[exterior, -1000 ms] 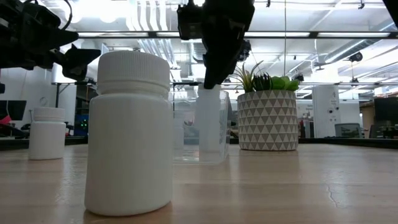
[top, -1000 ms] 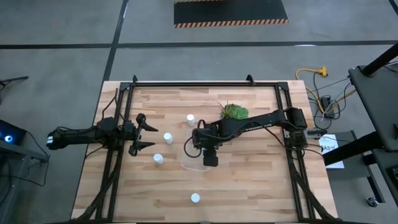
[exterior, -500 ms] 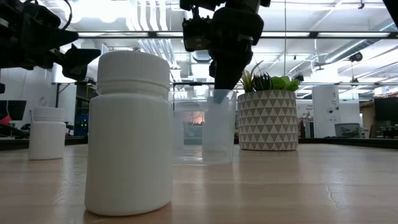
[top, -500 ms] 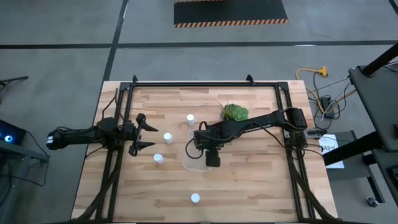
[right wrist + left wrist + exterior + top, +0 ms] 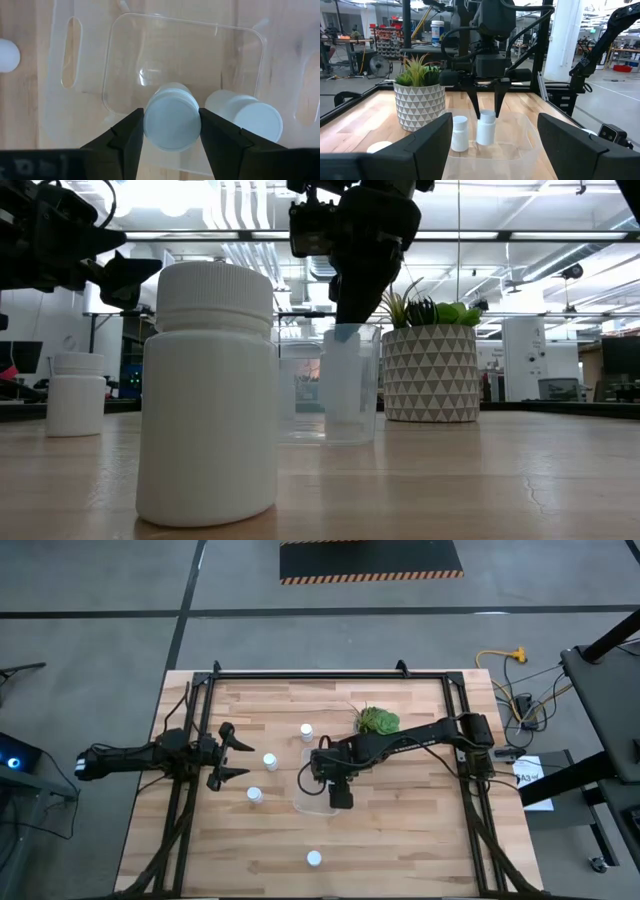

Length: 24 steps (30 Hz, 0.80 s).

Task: Pick and place pill bottles into a basket
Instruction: Put the white medicine bottle into the transparent bin

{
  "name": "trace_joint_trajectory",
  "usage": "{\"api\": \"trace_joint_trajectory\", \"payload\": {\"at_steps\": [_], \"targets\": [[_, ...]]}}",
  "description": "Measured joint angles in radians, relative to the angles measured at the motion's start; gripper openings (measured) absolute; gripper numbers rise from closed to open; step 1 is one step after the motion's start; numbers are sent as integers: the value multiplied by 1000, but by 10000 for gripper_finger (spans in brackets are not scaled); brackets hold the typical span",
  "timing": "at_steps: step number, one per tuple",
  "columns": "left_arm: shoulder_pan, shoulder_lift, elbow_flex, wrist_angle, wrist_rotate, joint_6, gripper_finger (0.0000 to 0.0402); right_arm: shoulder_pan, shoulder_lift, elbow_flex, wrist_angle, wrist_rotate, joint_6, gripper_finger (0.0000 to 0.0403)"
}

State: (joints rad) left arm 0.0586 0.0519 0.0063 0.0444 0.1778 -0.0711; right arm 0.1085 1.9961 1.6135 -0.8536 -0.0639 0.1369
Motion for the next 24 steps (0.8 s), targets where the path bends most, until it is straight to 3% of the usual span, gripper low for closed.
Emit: {"api": "trace_joint_trajectory", "payload": {"at_steps": [24], "targets": [[0,0,0,0,0,0,274,0,0,0,-1,-16,23,173]]}}
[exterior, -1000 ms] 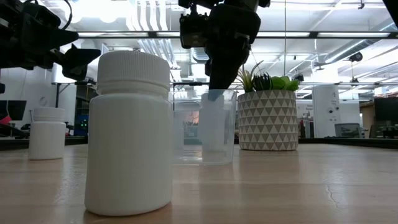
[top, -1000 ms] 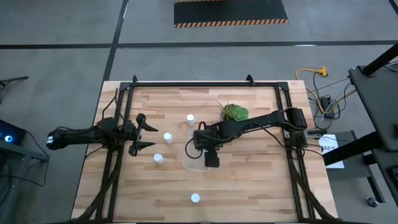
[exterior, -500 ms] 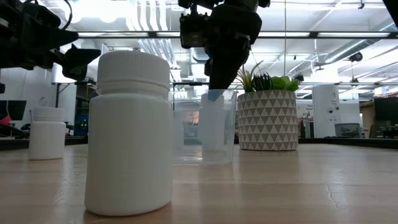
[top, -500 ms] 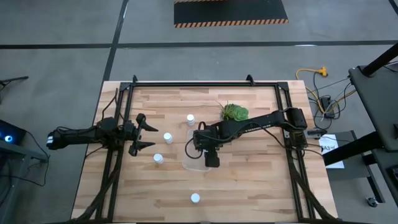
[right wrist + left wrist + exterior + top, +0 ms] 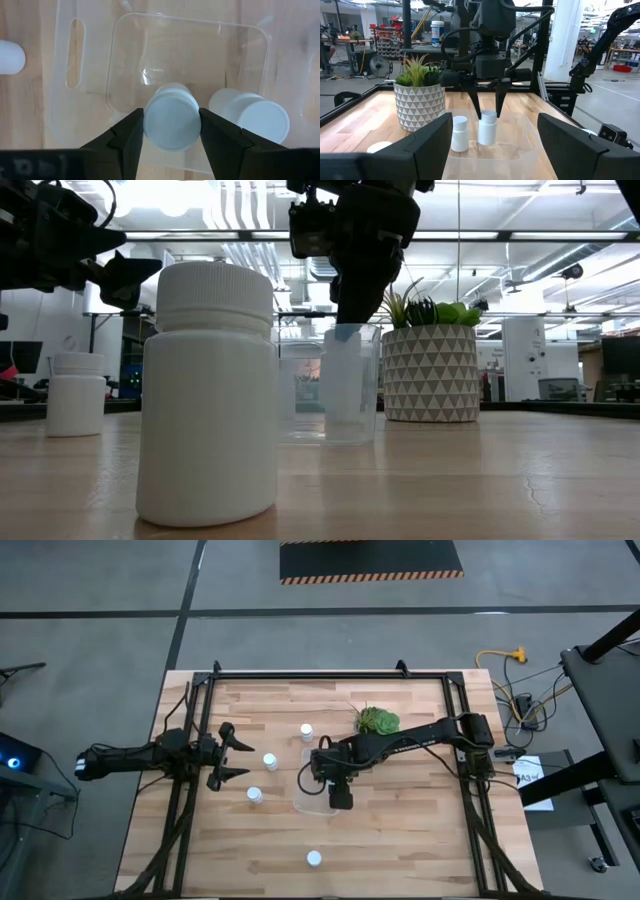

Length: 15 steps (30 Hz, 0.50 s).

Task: Pick and place pill bottles into a basket
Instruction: Put the white medicine bottle into the transparent bin

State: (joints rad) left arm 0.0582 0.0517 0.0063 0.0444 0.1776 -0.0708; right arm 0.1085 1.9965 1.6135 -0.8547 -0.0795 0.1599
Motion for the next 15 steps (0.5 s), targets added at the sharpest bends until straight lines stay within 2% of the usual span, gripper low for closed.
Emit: {"api": "trace_joint_trajectory", "payload": {"at_steps": [6,15], "targets": [[0,0,0,0,0,0,274,0,0,0,0,-4,-2,181],[0,0,0,0,0,0,274,0,0,0,0,-1,-3,241]]}}
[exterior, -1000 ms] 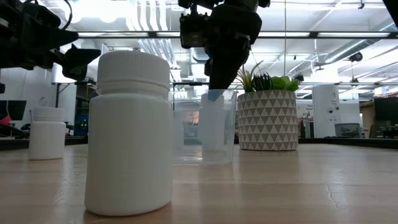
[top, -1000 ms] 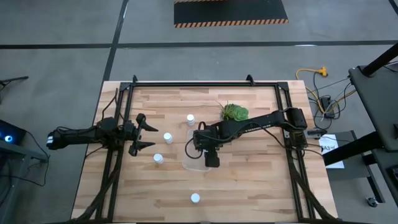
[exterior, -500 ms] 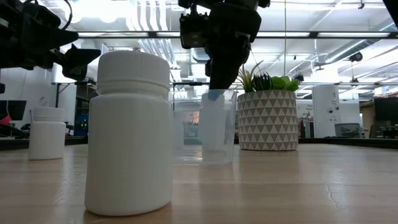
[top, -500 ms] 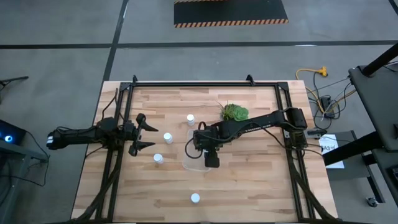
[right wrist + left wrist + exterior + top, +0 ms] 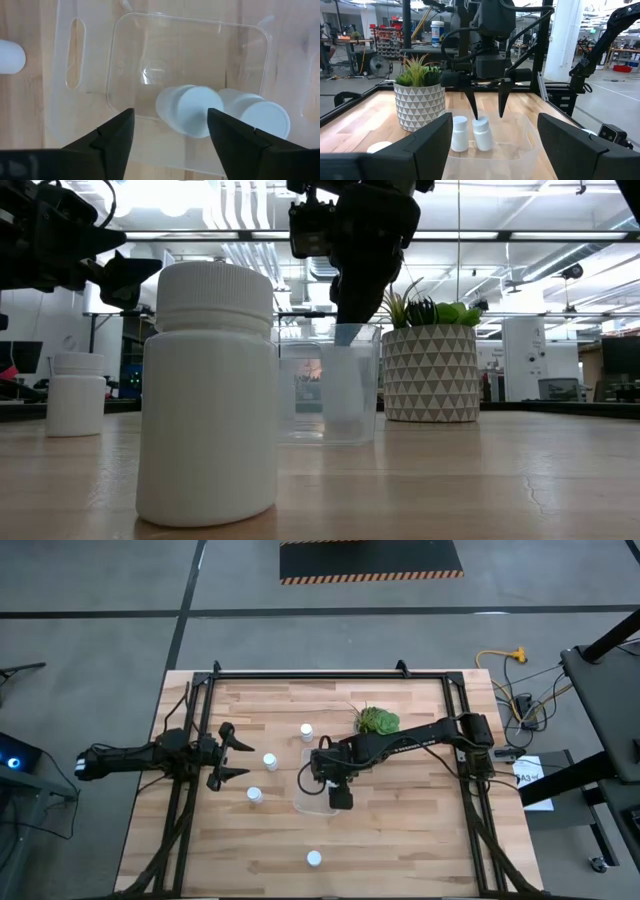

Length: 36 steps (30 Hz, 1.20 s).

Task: Pick and place pill bottles into a basket
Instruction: Put the white medicine bottle into the transparent bin

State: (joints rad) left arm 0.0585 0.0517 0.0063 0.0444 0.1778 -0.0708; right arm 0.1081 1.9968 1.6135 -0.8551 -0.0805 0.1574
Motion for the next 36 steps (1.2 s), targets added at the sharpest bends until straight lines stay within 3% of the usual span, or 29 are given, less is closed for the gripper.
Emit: {"api": "trace_joint_trajectory", "payload": {"at_steps": [8,17,36], "targets": [[0,0,0,0,0,0,274,0,1,0,0,2,0,267],[0,0,0,0,0,0,274,0,1,18,0,-7,5,269],[0,0,0,0,0,0,274,87,1,245,-2,-54,79,261]]}}
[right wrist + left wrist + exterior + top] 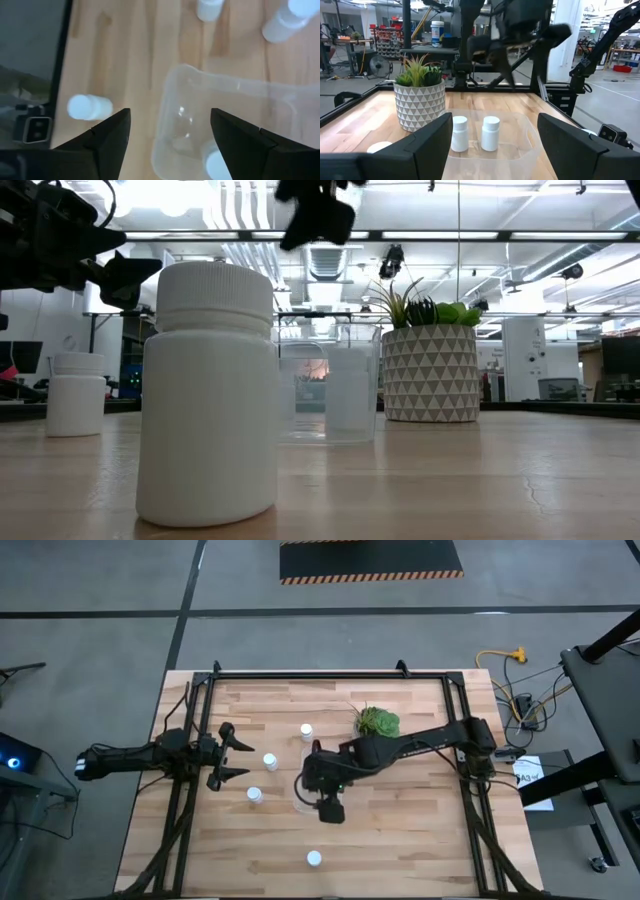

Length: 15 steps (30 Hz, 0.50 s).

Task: Pick and place pill bottles into a basket
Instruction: Put the white medicine bottle into the transparent bin

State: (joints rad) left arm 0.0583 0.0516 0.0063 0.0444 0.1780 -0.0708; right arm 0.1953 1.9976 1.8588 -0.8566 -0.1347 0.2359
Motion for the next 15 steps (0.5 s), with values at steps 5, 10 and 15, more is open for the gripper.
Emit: {"api": "trace_joint_trajectory", "payload": {"at_steps": [5,10,15], "targets": [[0,0,0,0,0,0,274,32,0,56,-5,2,-8,253],[0,0,0,0,0,0,274,60,0,104,-46,2,-65,249],[0,0,0,0,0,0,274,95,0,135,-80,-3,-114,249]]}}
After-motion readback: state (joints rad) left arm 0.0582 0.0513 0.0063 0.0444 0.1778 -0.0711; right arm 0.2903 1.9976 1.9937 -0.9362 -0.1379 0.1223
